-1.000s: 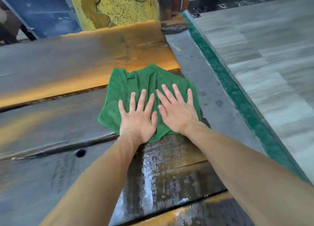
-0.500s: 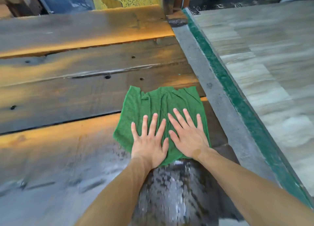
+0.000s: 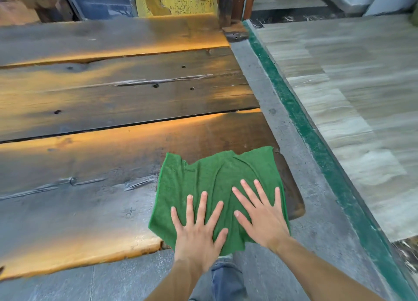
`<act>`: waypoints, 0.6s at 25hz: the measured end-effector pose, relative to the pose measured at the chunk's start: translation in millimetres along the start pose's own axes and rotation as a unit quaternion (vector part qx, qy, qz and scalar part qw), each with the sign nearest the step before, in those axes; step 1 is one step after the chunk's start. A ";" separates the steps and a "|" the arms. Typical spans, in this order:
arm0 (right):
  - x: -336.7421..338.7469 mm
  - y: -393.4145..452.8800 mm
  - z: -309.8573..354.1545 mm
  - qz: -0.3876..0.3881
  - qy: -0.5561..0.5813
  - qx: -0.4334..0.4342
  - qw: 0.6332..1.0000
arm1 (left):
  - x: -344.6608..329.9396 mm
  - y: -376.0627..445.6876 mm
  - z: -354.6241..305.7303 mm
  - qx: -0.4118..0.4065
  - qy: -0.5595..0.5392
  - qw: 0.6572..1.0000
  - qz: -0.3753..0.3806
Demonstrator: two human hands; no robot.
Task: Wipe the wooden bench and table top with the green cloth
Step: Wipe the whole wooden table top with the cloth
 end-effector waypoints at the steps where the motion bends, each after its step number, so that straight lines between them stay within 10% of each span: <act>1: -2.5 -11.5 -4.1 0.005 0.001 -0.004 1.000 | -3.3 -9.9 -2.3 -0.005 0.001 1.000 0.007; 15: 1.8 -4.0 -73.1 0.034 0.042 -0.077 0.996 | -3.4 39.6 -46.6 0.043 -0.051 0.997 0.038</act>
Point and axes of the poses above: each hand's wrist, its own y-axis towards the middle knuckle, its own x-axis out of the back of the hand, z = x × y, the point moved 10 cm from there along y, towards the middle knuckle, and after that the axes turned 1 degree about -x, right-handed, at the moved point
